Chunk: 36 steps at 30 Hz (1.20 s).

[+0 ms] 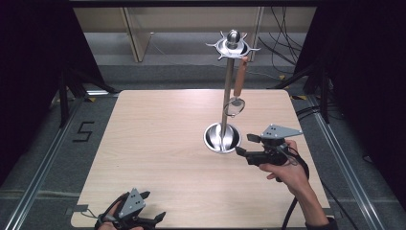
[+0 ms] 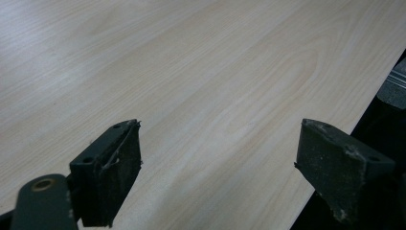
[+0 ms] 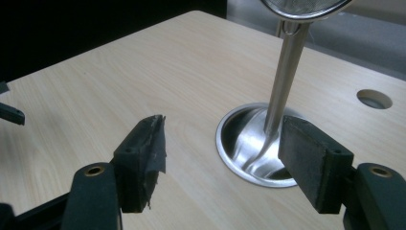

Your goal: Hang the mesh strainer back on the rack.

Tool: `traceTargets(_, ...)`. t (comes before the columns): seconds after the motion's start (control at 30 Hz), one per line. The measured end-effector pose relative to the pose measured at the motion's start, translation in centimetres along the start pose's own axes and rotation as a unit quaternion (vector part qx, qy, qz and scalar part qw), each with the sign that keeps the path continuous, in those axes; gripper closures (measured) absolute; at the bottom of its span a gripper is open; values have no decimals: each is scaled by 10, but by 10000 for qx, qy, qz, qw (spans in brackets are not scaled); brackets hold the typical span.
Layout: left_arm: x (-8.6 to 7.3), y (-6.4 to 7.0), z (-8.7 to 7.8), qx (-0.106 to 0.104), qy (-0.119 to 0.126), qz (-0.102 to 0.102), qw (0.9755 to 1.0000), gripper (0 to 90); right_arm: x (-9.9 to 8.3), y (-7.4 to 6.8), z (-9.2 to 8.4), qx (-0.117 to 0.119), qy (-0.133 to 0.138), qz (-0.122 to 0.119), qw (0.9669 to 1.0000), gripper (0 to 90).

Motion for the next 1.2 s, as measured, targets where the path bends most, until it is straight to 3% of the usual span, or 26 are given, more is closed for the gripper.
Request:
traceTargets(0.03, 0, 2, 0, 2, 14, -179, 9998, 149, -3, -1, 1, -29, -43, 76, 10000, 335)
traceTargets(0.1, 0, 2, 0, -4, -27, -168, 9999, 149, -6, 0, 3, -48, -55, 68, 9999, 334)
traceTargets(0.13, 0, 1, 0, -3, -18, -47, 10000, 149, -9, -2, 4, -10, -69, 110, 9999, 333)
traceTargets(0.17, 0, 2, 0, 3, 17, -172, 9999, 149, -10, 0, 5, -6, -125, -19, 9999, 332)
traceTargets(0.23, 0, 3, 1, 2, 43, -222, 9997, 149, -14, -1, 7, -7, -152, 87, 9998, 331)
traceTargets(0.33, 0, 2, 0, 24, 4, -207, 9998, 149, -19, 0, 9, -30, -216, 18, 9998, 327)
traceTargets(0.37, 0, -1, 1, 40, 7, -40, 10000, 149, -20, 1, 9, -38, -243, -33, 9997, 325)
traceTargets(0.47, 0, 3, 0, -4, 19, -231, 9997, 149, -25, -4, 10, 56, -265, 32, 9996, 323)
traceTargets(0.5, 0, 2, 0, 14, -4, -200, 9998, 149, -26, -4, 10, 45, -277, -5, 9996, 321)
traceTargets(0.53, 0, 0, 0, 18, 2, -44, 10000, 149, -27, -3, 10, 20, -268, -49, 9996, 321)
traceTargets(0.6, 0, 1, -1, 16, -23, -158, 9999, 149, -30, -6, 11, 51, -324, 35, 9995, 319)
traceTargets(0.63, 0, 2, 0, 13, 21, -225, 9997, 149, -30, -4, 13, 72, -290, -157, 9994, 318)
traceTargets(0.83, 0, 2, 0, 17, 16, -179, 9998, 149, -35, -6, 15, -32, -261, 80, 9996, 317)
traceTargets(0.93, 0, 2, 0, 12, 21, -221, 9998, 149, -36, -4, 16, -75, -206, -15, 9998, 317)
traceTargets(0.97, 0, 3, 0, 11, 24, -224, 9997, 149, -38, -7, 15, -58, -250, 122, 9996, 317)
traceTargets(1.07, -1, 2, -1, -11, -47, -162, 9999, 149, -40, -5, 17, -59, -285, -70, 9996, 313)
traceTargets(1.17, 0, 2, 0, 2, -19, -172, 9999, 149, -46, -9, 19, -46, -363, 73, 9993, 312)
traceTargets(1.2, 0, 3, 0, 13, 15, -225, 9997, 149, -47, -7, 19, -28, -407, -49, 9992, 312)
Point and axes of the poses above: each handheld gripper's, and its own axes: z roughly forward along the jaws, x roughly out of its top, y roughly to its right, the point moved 7 cm from there along z, roughly forward along the jaws, and after that the axes turned 12 degrees about z, right-handed, at the moved point
